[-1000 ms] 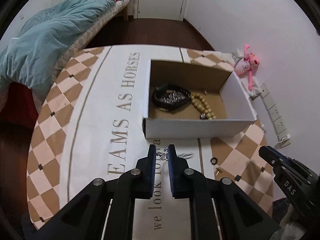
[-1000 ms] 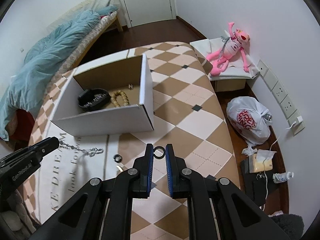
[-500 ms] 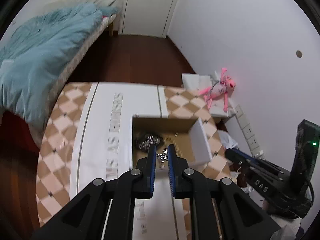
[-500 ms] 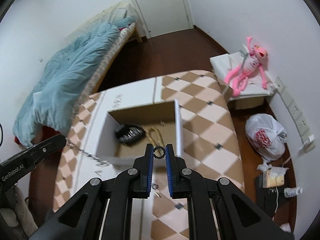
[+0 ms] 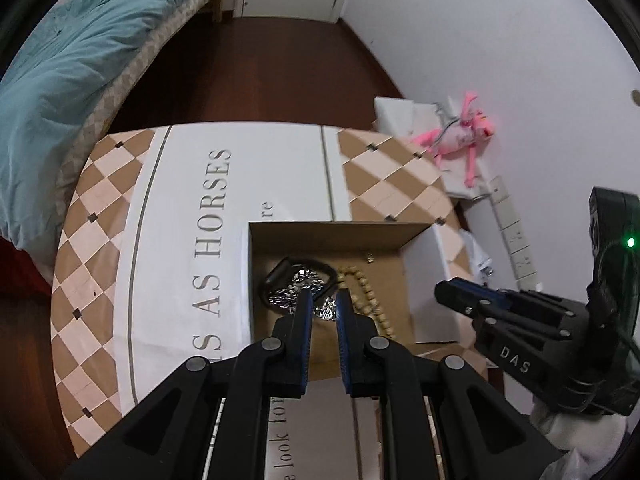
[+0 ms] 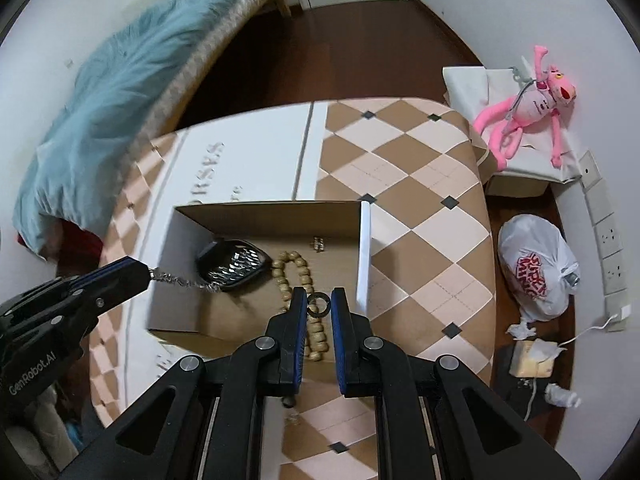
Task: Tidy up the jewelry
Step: 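Place the thin chain with the left tool into the box while the right tool drops the ring in, then grasp the remaining black ring with the left tool while the right tool grasps the last gold earring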
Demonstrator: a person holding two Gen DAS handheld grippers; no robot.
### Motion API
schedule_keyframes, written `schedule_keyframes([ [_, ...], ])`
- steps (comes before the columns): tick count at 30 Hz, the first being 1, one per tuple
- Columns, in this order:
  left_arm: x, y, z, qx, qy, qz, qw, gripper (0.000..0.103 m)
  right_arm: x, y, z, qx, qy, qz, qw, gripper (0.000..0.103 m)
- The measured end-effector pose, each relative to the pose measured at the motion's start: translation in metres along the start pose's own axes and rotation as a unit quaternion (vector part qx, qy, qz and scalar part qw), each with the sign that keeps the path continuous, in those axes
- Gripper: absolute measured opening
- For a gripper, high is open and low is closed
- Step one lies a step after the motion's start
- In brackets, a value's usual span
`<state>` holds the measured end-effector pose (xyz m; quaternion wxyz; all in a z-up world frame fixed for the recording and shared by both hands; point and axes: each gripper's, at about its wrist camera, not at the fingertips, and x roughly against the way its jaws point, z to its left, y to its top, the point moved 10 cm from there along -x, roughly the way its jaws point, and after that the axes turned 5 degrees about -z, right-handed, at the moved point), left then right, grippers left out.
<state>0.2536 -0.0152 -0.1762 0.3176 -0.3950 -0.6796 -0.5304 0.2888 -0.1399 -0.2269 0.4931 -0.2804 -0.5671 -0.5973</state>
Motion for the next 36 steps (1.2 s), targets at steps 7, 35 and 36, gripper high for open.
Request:
schedule_keyframes([
  [7, -0.007, 0.004, 0.029, 0.016, 0.074, 0.009, 0.9971, 0.067, -0.005, 0.005, -0.007, 0.002, -0.023, 0.017, 1.000, 0.019],
  [35, 0.031, -0.019, 0.044, -0.021, 0.156, -0.061, 0.9857, 0.102, 0.037, -0.019, -0.003, 0.029, -0.116, -0.056, 0.991, 0.090],
  [36, 0.036, -0.018, 0.043, -0.024, 0.157, -0.067, 0.9851, 0.102, 0.042, -0.018, -0.002, 0.028, -0.115, -0.061, 0.991, 0.090],
])
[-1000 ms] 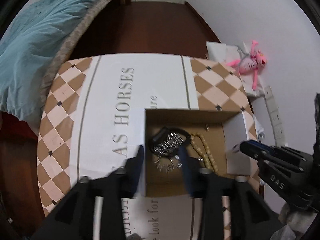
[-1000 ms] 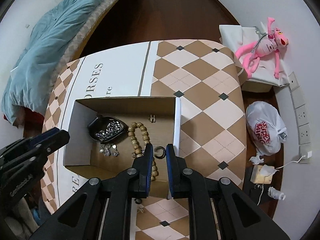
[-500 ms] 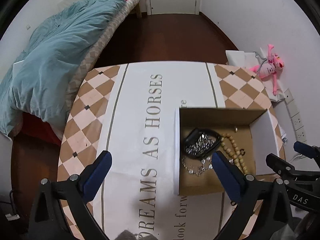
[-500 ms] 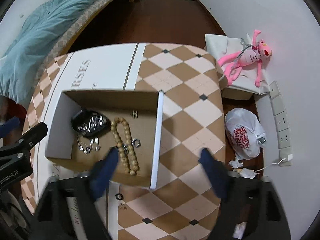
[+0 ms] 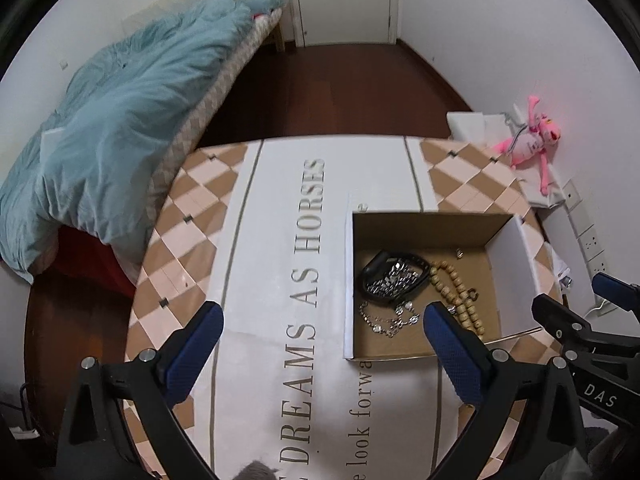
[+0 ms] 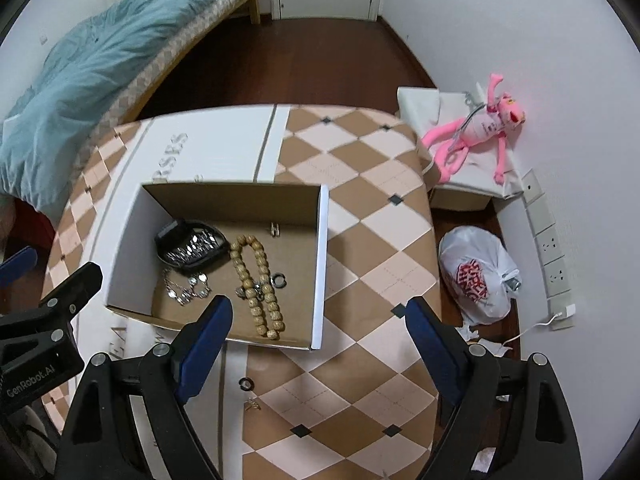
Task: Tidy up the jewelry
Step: 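Grasp the remaining black ring with the left tool while the right tool grasps the last gold earring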
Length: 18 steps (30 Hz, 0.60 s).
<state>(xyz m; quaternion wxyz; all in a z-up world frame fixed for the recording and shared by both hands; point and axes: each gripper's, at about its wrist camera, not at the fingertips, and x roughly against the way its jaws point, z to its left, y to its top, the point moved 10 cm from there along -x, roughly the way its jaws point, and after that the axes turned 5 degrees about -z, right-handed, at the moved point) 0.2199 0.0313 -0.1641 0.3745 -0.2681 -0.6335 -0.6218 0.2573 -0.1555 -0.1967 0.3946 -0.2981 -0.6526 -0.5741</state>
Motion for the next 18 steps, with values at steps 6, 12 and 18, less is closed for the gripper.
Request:
schedule_keyframes([
  [6, 0.023, -0.001, 0.008, -0.002, 0.020, -0.025, 0.9995, 0.102, 0.031, -0.004, 0.003, -0.010, 0.010, -0.030, 0.999, 0.090],
  [12, 0.022, -0.043, 0.017, -0.004, 0.038, -0.018, 0.9991, 0.102, 0.022, -0.057, 0.011, -0.027, 0.029, -0.020, 0.999, 0.090],
  [18, -0.018, -0.108, 0.027, 0.003, 0.048, 0.048, 0.9977, 0.102, -0.023, -0.119, 0.031, -0.044, 0.061, 0.026, 0.997, 0.068],
])
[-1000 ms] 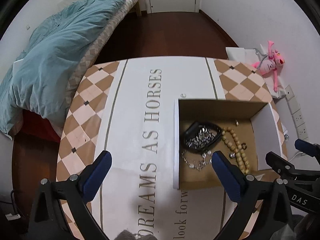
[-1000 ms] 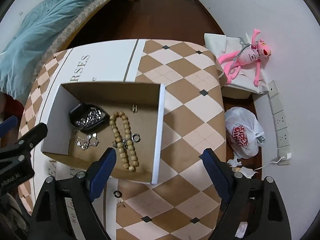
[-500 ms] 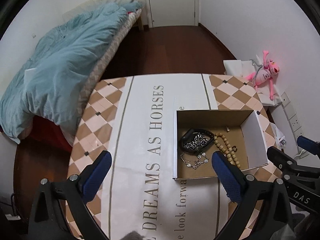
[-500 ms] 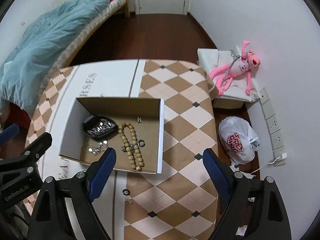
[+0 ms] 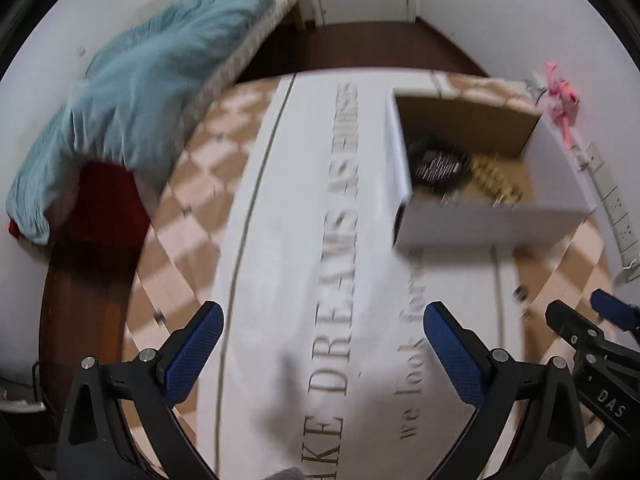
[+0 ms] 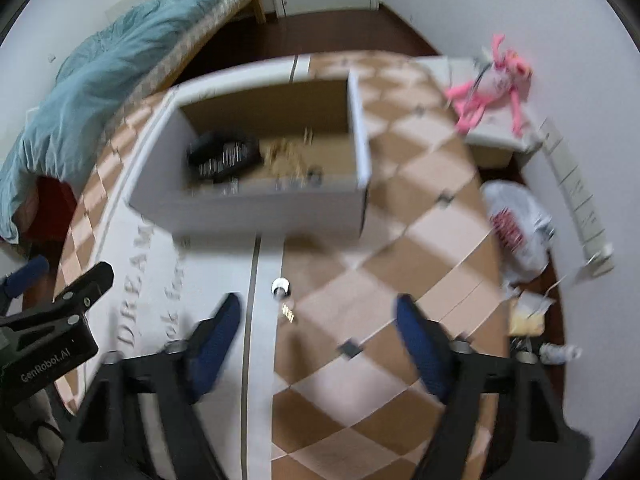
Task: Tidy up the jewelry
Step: 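Grasp the remaining black ring with the left tool while the right tool grasps the last gold earring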
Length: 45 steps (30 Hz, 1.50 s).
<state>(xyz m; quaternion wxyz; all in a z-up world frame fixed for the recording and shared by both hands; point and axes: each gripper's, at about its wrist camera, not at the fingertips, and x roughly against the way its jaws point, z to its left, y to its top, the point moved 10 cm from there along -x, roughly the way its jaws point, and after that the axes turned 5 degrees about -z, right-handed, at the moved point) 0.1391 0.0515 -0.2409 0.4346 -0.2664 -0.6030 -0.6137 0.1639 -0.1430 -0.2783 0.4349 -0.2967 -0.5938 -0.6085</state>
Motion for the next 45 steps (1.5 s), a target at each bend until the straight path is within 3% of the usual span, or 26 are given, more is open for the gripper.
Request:
schedule_keyframes([
  [5, -0.017, -0.021, 0.005, 0.002, 0.006, 0.019, 0.9998, 0.102, -0.021, -0.015, 0.011, 0.013, 0.001, 0.000, 1.000, 0.056],
  [8, -0.023, -0.025, 0.008, 0.003, 0.009, 0.023, 0.9997, 0.102, -0.024, -0.016, 0.016, 0.031, -0.014, -0.009, 0.999, 0.043],
  [11, -0.025, -0.027, 0.008, 0.003, 0.008, 0.024, 0.9997, 0.102, -0.024, -0.014, 0.018, 0.045, -0.027, -0.018, 0.998, 0.010],
  [17, -0.019, -0.018, -0.008, -0.011, -0.003, 0.010, 0.9999, 0.102, -0.011, -0.007, 0.003, 0.022, -0.019, -0.033, 0.999, 0.009],
  [24, -0.008, -0.004, -0.085, -0.031, -0.085, -0.007, 0.9959, 0.101, 0.005, 0.006, -0.059, -0.031, -0.045, -0.044, 0.998, 0.009],
  [26, -0.010, -0.005, -0.109, -0.043, -0.104, -0.003, 0.9936, 0.095, 0.004, 0.006, -0.072, -0.042, -0.050, -0.040, 0.997, 0.009],
  [28, -0.011, -0.007, -0.129, -0.053, -0.116, 0.002, 0.9919, 0.080, 0.003, 0.005, -0.082, -0.047, -0.056, -0.038, 0.997, 0.009],
  [30, -0.013, -0.009, -0.143, -0.062, -0.120, 0.004, 0.9909, 0.078, 0.002, 0.004, -0.091, -0.055, -0.058, -0.035, 0.996, 0.010],
  [32, -0.014, -0.011, -0.153, -0.072, -0.119, 0.003, 0.9902, 0.063, 0.002, 0.002, -0.098, -0.058, -0.061, -0.035, 0.996, 0.010],
  [33, -0.016, -0.012, -0.158, -0.077, -0.122, 0.006, 0.9896, 0.049, 0.002, 0.002, -0.101, -0.061, -0.061, -0.035, 0.996, 0.010],
  [35, -0.015, -0.008, -0.161, -0.082, -0.123, -0.004, 0.9890, 0.038, 0.003, 0.002, -0.106, -0.064, -0.063, -0.036, 0.995, 0.010],
  [37, -0.016, -0.005, -0.165, -0.089, -0.129, -0.004, 0.9876, 0.017, 0.003, 0.003, -0.110, -0.067, -0.064, -0.036, 0.995, 0.010],
  [39, -0.015, -0.005, -0.167, -0.095, -0.131, -0.005, 0.9868, 0.010, 0.005, 0.004, -0.110, -0.069, -0.065, -0.038, 0.995, 0.010],
  [45, -0.009, -0.006, -0.163, -0.096, -0.139, -0.014, 0.9856, 0.010, 0.012, 0.013, -0.105, -0.069, -0.058, -0.049, 0.995, 0.010],
])
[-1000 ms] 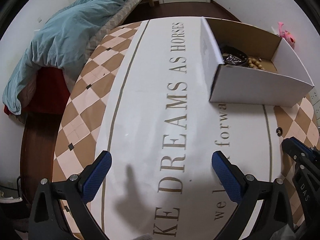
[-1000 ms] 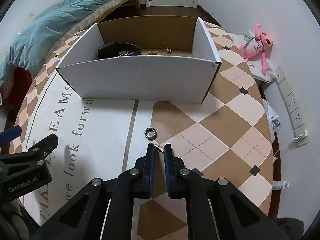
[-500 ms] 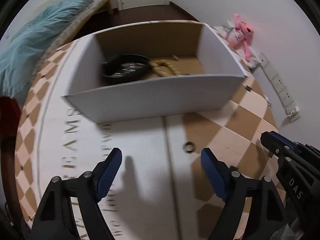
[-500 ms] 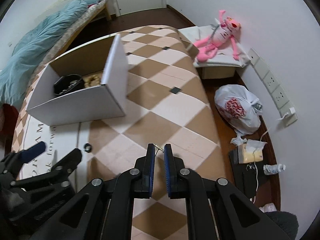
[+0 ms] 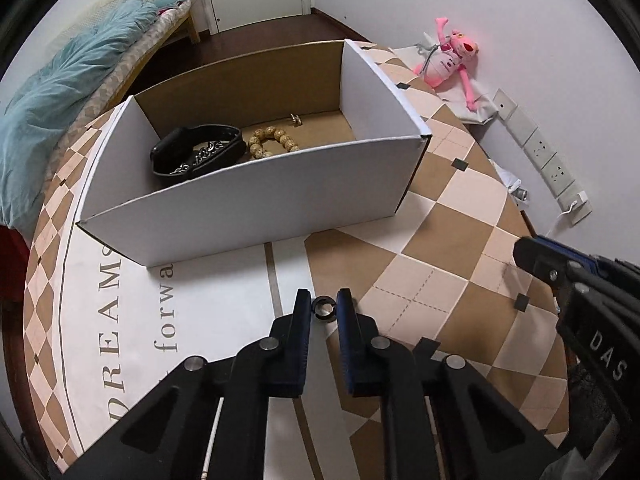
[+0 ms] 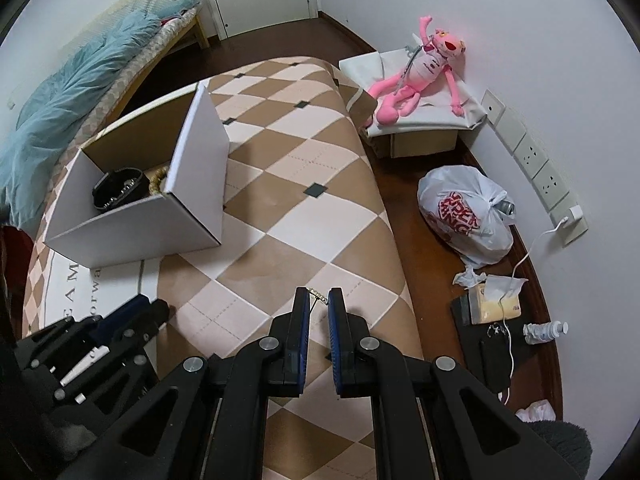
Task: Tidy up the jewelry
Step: 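Grasp the remaining black ring with the left tool while the right tool grasps the last gold earring, then release the ring from the left tool into the box while the right tool releases the earring there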
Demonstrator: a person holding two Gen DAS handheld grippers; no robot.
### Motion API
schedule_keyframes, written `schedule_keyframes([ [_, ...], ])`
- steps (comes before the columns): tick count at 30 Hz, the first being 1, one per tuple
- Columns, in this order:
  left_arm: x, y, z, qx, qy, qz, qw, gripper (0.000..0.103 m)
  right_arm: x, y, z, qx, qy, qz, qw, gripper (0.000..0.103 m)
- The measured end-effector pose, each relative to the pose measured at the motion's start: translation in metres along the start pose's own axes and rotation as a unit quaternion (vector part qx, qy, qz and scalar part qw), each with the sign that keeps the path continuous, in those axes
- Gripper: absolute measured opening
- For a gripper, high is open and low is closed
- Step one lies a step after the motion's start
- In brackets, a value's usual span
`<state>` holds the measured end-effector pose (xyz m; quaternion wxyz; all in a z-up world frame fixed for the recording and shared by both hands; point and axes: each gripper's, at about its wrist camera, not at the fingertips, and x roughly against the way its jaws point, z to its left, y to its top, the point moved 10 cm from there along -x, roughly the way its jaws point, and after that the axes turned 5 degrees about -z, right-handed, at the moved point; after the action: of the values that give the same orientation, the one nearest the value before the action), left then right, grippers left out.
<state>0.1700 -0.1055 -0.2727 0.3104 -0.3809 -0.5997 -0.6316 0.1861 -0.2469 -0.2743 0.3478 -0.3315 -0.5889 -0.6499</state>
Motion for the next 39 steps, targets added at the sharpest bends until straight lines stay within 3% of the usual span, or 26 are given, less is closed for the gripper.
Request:
schedule_keyframes([
  [6, 0.035, 0.022, 0.010, 0.013, -0.017, -0.029, 0.9994, 0.010, 0.025, 0.020, 0.016, 0.006, 0.026, -0.019, 0.999, 0.010],
  [10, 0.063, 0.061, 0.032, 0.043, -0.044, -0.047, 0.9970, 0.010, 0.039, 0.052, 0.040, 0.016, 0.065, -0.027, 0.997, 0.010],
  [17, 0.046, 0.103, 0.082, 0.067, -0.043, -0.010, 0.9968, 0.010, 0.008, 0.106, 0.094, 0.051, 0.114, 0.020, 0.992, 0.010],
  [23, 0.022, 0.114, 0.102, 0.075, -0.020, 0.033, 0.9965, 0.012, -0.026, 0.115, 0.114, 0.095, 0.095, 0.084, 0.987, 0.010],
  [26, 0.021, 0.118, 0.109, 0.077, -0.005, 0.036, 0.9964, 0.028, -0.031, 0.117, 0.114, 0.102, 0.087, 0.105, 0.985, 0.012],
  [28, 0.024, 0.122, 0.114, 0.080, 0.000, 0.027, 0.9965, 0.059, -0.032, 0.118, 0.112, 0.104, 0.081, 0.107, 0.985, 0.021],
  [30, 0.029, 0.125, 0.121, 0.084, 0.012, 0.017, 0.9963, 0.079, -0.030, 0.121, 0.109, 0.106, 0.072, 0.102, 0.986, 0.030],
  [33, 0.033, 0.127, 0.131, 0.083, 0.029, 0.013, 0.9960, 0.083, -0.027, 0.124, 0.106, 0.105, 0.066, 0.098, 0.987, 0.031],
  [34, 0.034, 0.127, 0.133, 0.083, 0.035, 0.014, 0.9958, 0.093, -0.025, 0.125, 0.104, 0.105, 0.060, 0.095, 0.988, 0.031],
  [36, 0.038, 0.124, 0.140, 0.087, 0.048, 0.011, 0.9950, 0.101, -0.021, 0.125, 0.102, 0.104, 0.055, 0.092, 0.989, 0.032],
  [39, 0.041, 0.120, 0.148, 0.086, 0.070, 0.004, 0.9938, 0.101, -0.018, 0.121, 0.097, 0.107, 0.032, 0.086, 0.990, 0.055],
])
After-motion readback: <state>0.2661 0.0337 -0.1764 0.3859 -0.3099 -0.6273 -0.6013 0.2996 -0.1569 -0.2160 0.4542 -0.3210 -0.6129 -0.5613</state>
